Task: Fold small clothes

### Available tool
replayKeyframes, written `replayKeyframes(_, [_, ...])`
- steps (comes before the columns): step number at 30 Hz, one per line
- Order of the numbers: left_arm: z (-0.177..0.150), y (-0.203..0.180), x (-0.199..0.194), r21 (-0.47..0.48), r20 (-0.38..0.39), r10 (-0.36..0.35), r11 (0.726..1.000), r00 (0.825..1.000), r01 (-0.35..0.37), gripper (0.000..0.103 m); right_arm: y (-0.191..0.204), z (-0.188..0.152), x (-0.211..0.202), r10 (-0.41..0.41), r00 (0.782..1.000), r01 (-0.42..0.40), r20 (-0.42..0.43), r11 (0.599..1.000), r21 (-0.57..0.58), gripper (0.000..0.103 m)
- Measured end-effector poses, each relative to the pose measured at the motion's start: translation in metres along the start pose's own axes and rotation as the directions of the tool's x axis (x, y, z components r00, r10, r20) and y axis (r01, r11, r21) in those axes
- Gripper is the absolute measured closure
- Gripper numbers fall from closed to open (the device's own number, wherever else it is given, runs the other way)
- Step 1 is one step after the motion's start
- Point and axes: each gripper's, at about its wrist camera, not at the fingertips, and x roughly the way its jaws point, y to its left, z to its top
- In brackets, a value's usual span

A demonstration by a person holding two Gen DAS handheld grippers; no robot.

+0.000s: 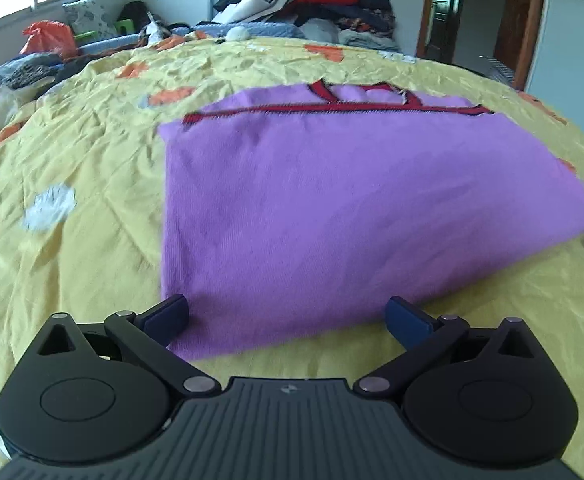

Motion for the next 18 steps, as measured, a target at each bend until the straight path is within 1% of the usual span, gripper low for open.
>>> replayKeyframes(1, [0.006,0.0,-0.001,-0.004,0.021,0.005,1.0,1.0,-0.005,0.0,-0.004,0.007,-0.003,0.006,0.999,-0.008,0.031,0.999,0.04,0.0])
replayKeyframes(3, [0.023,-0.001,-0.001,-0.03,0.071,0.01,1.0,0.997,-0.008,0.0,-0.012,0.025,-0.003,0.01,0.991,-0.026,0.131,0.992,0.122,0.0])
replayKeyframes(4, [0.033,-0.003,0.002,-0.042,0.089,0.012,0.999,0.996,-0.008,0.0,-0.016,0.036,0.0,-0.004,0.98,-0.031,0.201,0.984,0.173,0.0])
replayKeyframes(5, [0.044,-0.004,0.008,-0.052,0.112,0.007,0.999,0.994,-0.002,0.0,-0.017,0.046,0.006,-0.031,0.967,-0.023,0.253,0.978,0.208,0.0])
replayKeyframes(6, [0.056,-0.004,0.017,-0.064,0.125,0.011,0.998,0.992,-0.003,0.0,-0.018,0.059,0.015,-0.063,0.961,0.0,0.271,0.974,0.225,0.0])
replayKeyframes(7, [0.067,-0.005,0.028,-0.076,0.13,0.03,0.997,0.991,-0.02,0.0,-0.016,0.075,0.03,-0.091,0.96,0.031,0.264,0.974,0.225,0.0])
replayKeyframes(8, [0.079,-0.005,0.041,-0.082,0.136,0.043,0.996,0.99,-0.032,0.0,-0.014,0.091,0.045,-0.093,0.964,0.039,0.251,0.976,0.213,0.0])
replayKeyframes(9, [0.089,-0.003,0.055,-0.084,0.141,0.059,0.995,0.988,-0.047,0.0,-0.012,0.106,0.061,-0.062,0.97,0.016,0.236,0.982,0.19,0.0])
replayKeyframes(10, [0.099,-0.001,0.069,-0.094,0.125,0.084,0.993,0.989,-0.072,0.0,-0.01,0.121,0.076,-0.03,0.974,-0.009,0.227,0.986,0.168,0.0])
replayKeyframes(11, [0.108,0.002,0.084,-0.113,0.097,0.102,0.989,0.99,-0.091,0.0,-0.008,0.134,0.091,-0.012,0.976,-0.02,0.217,0.989,0.146,0.0])
replayKeyframes(12, [0.116,0.008,0.097,-0.133,0.084,0.103,0.987,0.991,-0.091,0.0,-0.007,0.145,0.105,-0.015,0.98,-0.012,0.2,0.991,0.131,0.0])
replayKeyframes(13, [0.121,0.013,0.109,-0.147,0.068,0.119,0.983,0.991,-0.108,0.0,-0.005,0.152,0.117,-0.048,0.98,0.024,0.192,0.992,0.123,0.0])
replayKeyframes(14, [0.126,0.017,0.121,-0.153,0.047,0.149,0.978,0.988,-0.14,0.0,-0.004,0.157,0.126,-0.064,0.98,0.045,0.187,0.994,0.104,0.0])
replayKeyframes(15, [0.129,0.022,0.132,-0.157,0.031,0.162,0.975,0.986,-0.155,0.0,-0.005,0.161,0.137,-0.074,0.984,0.061,0.159,0.994,0.086,0.0])
replayKeyframes(16, [0.13,0.026,0.139,-0.16,0.029,0.168,0.974,0.985,-0.161,0.0,-0.011,0.162,0.152,-0.094,0.99,0.084,0.108,0.992,0.094,0.0])
replayKeyframes(17, [0.129,0.029,0.144,-0.165,0.038,0.169,0.973,0.985,-0.16,0.0,-0.017,0.16,0.161,-0.091,0.992,0.081,0.091,0.991,0.11,0.0])
replayKeyframes(18, [0.128,0.031,0.145,-0.168,0.05,0.17,0.973,0.984,-0.159,0.0,-0.024,0.158,0.161,-0.064,0.993,0.051,0.099,0.99,0.133,0.0])
